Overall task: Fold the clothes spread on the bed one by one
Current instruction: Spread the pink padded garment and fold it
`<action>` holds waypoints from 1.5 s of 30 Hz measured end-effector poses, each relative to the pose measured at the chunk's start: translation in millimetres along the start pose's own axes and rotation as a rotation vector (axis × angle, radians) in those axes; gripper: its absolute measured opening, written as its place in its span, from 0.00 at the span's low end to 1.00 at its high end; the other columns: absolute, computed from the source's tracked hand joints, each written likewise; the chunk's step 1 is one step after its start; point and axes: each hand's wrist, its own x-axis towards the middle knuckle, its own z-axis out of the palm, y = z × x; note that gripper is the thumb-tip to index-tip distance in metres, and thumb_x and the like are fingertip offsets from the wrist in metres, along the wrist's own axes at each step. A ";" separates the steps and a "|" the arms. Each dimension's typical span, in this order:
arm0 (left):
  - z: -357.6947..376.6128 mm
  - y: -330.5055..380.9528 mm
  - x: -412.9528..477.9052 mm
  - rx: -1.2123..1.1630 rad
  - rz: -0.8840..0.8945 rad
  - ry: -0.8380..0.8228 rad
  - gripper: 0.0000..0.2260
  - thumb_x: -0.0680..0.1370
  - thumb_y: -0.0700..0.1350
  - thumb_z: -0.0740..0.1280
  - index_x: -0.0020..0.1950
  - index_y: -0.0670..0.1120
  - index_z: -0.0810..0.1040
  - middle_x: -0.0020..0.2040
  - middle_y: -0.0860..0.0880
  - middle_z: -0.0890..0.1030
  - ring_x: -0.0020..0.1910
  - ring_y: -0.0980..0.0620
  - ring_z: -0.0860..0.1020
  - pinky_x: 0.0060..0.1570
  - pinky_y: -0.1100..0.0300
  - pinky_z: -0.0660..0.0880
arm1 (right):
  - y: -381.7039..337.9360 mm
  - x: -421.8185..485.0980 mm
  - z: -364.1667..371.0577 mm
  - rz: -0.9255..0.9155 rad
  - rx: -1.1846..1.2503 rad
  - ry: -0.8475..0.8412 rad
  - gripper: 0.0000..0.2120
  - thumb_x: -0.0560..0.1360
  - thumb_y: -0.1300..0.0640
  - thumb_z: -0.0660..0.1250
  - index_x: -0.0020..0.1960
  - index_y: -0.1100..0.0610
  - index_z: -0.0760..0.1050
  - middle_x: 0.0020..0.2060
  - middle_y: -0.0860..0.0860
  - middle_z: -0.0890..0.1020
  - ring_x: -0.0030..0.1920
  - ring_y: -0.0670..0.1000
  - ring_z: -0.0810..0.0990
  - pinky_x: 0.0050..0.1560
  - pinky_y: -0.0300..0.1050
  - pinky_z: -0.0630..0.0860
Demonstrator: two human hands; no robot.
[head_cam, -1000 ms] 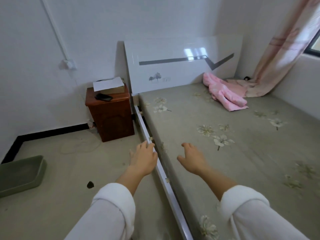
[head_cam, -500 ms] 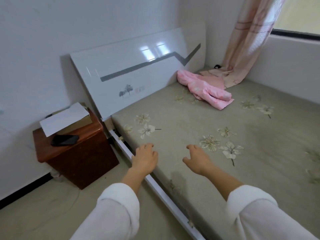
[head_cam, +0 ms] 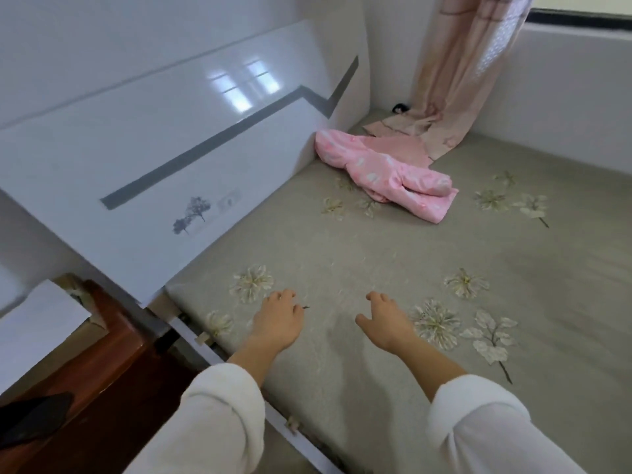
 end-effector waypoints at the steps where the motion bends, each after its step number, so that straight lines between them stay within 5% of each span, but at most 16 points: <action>1: -4.3 -2.7 19.4 -0.010 0.003 -0.011 0.16 0.82 0.46 0.55 0.68 0.42 0.67 0.68 0.41 0.68 0.65 0.43 0.68 0.63 0.50 0.67 | -3.0 15.2 -3.3 0.017 0.009 -0.006 0.28 0.80 0.47 0.58 0.75 0.58 0.56 0.72 0.55 0.64 0.71 0.56 0.64 0.69 0.54 0.65; 14: 1.1 -18.7 325.9 0.092 0.088 -0.244 0.18 0.82 0.47 0.54 0.71 0.43 0.64 0.68 0.43 0.68 0.65 0.45 0.67 0.63 0.51 0.67 | -4.3 261.4 -45.2 0.263 0.032 0.090 0.29 0.80 0.47 0.59 0.76 0.56 0.56 0.72 0.54 0.65 0.71 0.55 0.64 0.68 0.53 0.64; 22: 59.8 -12.8 479.5 0.234 0.213 -0.239 0.23 0.82 0.48 0.54 0.75 0.42 0.58 0.76 0.40 0.57 0.74 0.42 0.57 0.70 0.48 0.60 | 30.9 382.1 -51.5 0.362 0.015 0.209 0.27 0.79 0.49 0.60 0.74 0.59 0.59 0.69 0.56 0.68 0.69 0.57 0.66 0.65 0.55 0.67; 26: 107.3 -9.9 551.0 0.220 0.268 -0.149 0.27 0.83 0.53 0.50 0.78 0.44 0.48 0.78 0.40 0.45 0.77 0.43 0.44 0.74 0.48 0.47 | 61.2 433.1 -34.9 0.363 -0.062 0.238 0.24 0.79 0.48 0.58 0.71 0.57 0.60 0.66 0.54 0.70 0.66 0.56 0.68 0.64 0.54 0.68; 30: 141.5 -19.7 590.4 0.210 0.338 0.043 0.27 0.83 0.54 0.49 0.79 0.45 0.48 0.79 0.42 0.45 0.78 0.46 0.42 0.74 0.51 0.39 | 86.2 482.5 -31.4 0.324 -0.169 0.340 0.23 0.78 0.48 0.60 0.69 0.57 0.62 0.63 0.55 0.70 0.63 0.57 0.67 0.60 0.55 0.67; 36: 156.2 -34.8 597.6 0.133 0.414 0.199 0.27 0.79 0.57 0.51 0.77 0.48 0.57 0.79 0.45 0.53 0.78 0.49 0.49 0.73 0.55 0.40 | 100.4 576.8 -64.1 0.265 -0.236 0.659 0.37 0.71 0.45 0.64 0.75 0.56 0.55 0.74 0.54 0.58 0.73 0.56 0.56 0.70 0.60 0.55; 40: 155.2 -34.7 599.2 0.111 0.389 0.192 0.28 0.78 0.57 0.51 0.77 0.51 0.57 0.79 0.47 0.53 0.77 0.50 0.48 0.73 0.55 0.41 | 108.2 630.9 -84.9 0.351 -0.459 0.588 0.34 0.72 0.46 0.69 0.72 0.60 0.63 0.77 0.55 0.50 0.77 0.56 0.43 0.72 0.65 0.46; 42: 154.3 -34.9 599.1 0.096 0.390 0.195 0.28 0.78 0.58 0.52 0.77 0.51 0.57 0.79 0.47 0.52 0.77 0.51 0.48 0.72 0.56 0.40 | 108.3 640.1 -80.5 0.324 -0.493 0.548 0.23 0.74 0.53 0.67 0.66 0.61 0.71 0.75 0.58 0.59 0.77 0.56 0.47 0.72 0.63 0.48; 45: 154.2 -33.4 599.2 0.080 0.396 0.205 0.28 0.77 0.57 0.52 0.76 0.51 0.59 0.79 0.47 0.54 0.77 0.50 0.49 0.73 0.54 0.42 | 103.7 621.4 -53.6 0.224 -0.356 0.556 0.15 0.75 0.58 0.62 0.60 0.61 0.73 0.62 0.59 0.74 0.66 0.58 0.68 0.67 0.53 0.56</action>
